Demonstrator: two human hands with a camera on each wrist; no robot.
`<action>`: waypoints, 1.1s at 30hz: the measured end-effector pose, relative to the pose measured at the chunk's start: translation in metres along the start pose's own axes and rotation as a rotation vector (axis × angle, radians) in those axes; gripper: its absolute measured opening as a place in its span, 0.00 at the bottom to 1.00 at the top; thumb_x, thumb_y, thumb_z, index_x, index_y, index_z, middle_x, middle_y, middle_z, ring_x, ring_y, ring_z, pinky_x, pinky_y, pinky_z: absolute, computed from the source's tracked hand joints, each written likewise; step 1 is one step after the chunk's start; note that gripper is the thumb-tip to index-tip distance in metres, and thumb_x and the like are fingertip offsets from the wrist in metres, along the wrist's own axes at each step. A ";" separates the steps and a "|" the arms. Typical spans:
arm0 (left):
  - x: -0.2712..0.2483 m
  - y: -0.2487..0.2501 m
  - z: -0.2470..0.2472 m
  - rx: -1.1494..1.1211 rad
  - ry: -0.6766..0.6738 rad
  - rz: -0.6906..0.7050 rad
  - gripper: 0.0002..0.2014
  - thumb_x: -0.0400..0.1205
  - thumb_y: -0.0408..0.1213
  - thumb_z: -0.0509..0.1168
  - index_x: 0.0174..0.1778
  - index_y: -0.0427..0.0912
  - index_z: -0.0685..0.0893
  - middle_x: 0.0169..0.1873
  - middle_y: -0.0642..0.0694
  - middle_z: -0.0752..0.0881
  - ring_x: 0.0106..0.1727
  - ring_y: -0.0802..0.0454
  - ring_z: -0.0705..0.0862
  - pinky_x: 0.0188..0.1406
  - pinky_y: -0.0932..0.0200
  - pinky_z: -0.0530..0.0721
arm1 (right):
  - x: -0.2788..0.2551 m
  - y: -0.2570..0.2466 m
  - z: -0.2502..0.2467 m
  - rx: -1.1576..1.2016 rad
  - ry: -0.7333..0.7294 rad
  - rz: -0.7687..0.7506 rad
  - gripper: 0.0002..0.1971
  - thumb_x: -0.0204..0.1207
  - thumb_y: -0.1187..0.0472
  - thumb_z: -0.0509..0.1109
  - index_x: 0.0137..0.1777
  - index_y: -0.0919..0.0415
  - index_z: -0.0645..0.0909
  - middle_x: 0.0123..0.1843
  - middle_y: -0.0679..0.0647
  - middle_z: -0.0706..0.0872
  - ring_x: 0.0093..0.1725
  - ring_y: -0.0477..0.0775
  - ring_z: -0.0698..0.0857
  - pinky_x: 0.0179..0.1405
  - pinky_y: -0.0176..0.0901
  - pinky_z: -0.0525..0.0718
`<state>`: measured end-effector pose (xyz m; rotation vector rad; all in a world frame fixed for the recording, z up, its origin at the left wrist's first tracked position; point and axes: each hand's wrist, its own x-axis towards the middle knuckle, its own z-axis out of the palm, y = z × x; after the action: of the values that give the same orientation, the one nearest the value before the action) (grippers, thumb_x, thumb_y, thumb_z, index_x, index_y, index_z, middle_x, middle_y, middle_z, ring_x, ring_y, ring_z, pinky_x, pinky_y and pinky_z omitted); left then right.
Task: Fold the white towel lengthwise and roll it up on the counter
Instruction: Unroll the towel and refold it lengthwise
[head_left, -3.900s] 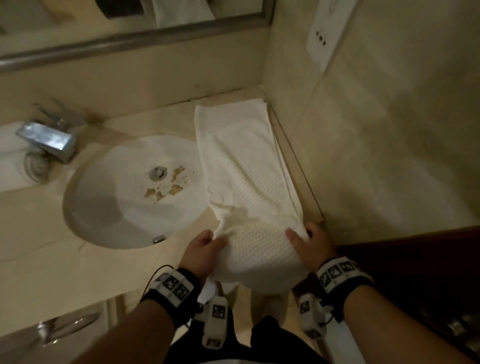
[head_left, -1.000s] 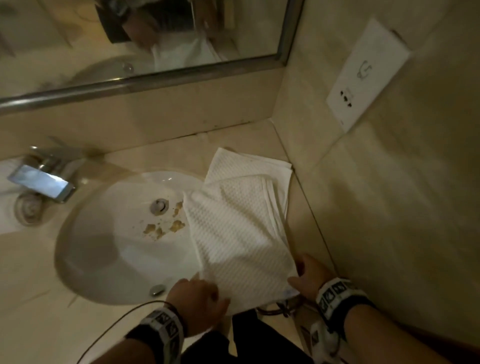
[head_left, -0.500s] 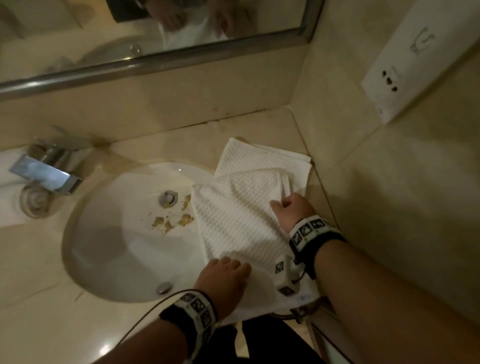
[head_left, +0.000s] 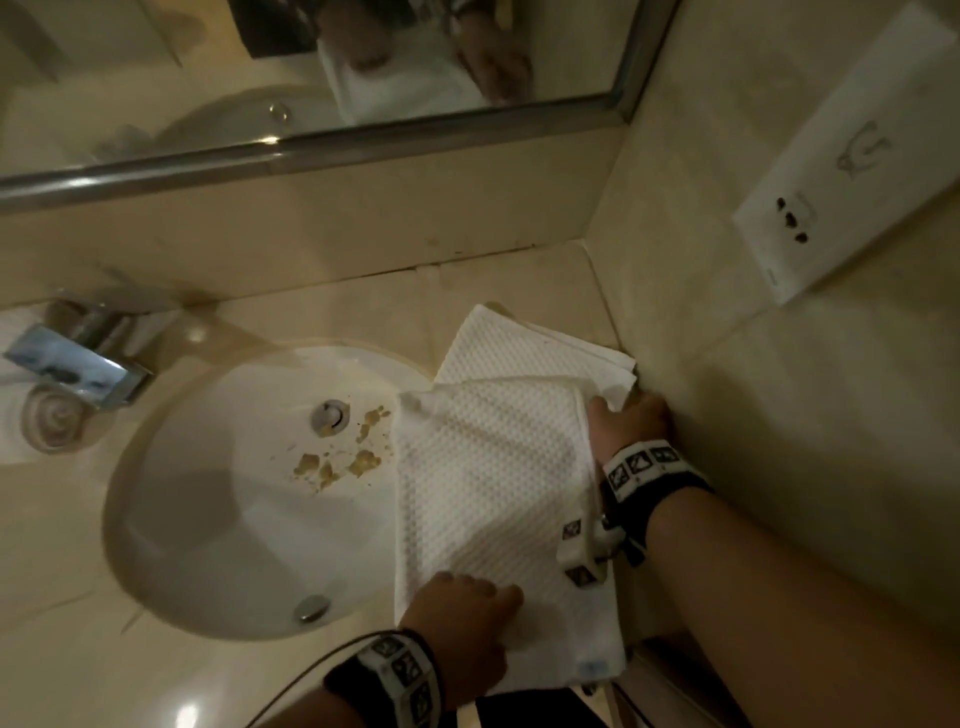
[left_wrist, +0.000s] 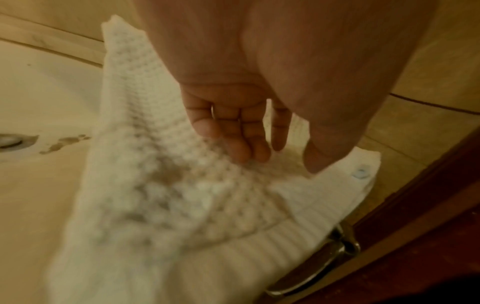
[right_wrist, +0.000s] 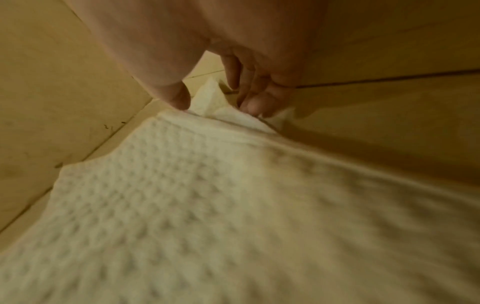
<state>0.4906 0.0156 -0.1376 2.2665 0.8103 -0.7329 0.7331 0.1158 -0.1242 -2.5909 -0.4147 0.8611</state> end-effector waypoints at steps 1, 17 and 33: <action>0.002 0.001 0.003 -0.025 0.005 0.018 0.24 0.80 0.52 0.65 0.71 0.51 0.71 0.62 0.42 0.83 0.65 0.37 0.81 0.67 0.45 0.75 | 0.003 -0.009 0.003 -0.031 -0.022 0.003 0.40 0.66 0.37 0.68 0.74 0.60 0.69 0.67 0.60 0.83 0.58 0.65 0.86 0.60 0.60 0.85; 0.006 -0.004 0.013 -0.045 0.000 0.076 0.31 0.80 0.47 0.72 0.78 0.50 0.68 0.70 0.39 0.77 0.71 0.35 0.74 0.69 0.42 0.69 | 0.019 -0.190 -0.039 0.083 0.120 -0.594 0.33 0.80 0.33 0.62 0.78 0.54 0.73 0.76 0.55 0.79 0.74 0.59 0.78 0.73 0.49 0.75; 0.053 -0.113 -0.085 -1.294 0.734 -0.701 0.51 0.74 0.63 0.76 0.86 0.46 0.60 0.82 0.44 0.70 0.80 0.40 0.72 0.78 0.38 0.75 | 0.009 0.006 0.032 -0.151 -0.327 -0.169 0.32 0.72 0.42 0.79 0.67 0.59 0.72 0.57 0.52 0.82 0.49 0.56 0.83 0.48 0.44 0.81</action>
<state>0.4713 0.1638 -0.1573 0.9625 1.7690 0.4134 0.7210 0.1220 -0.1549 -2.5022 -0.8068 1.2369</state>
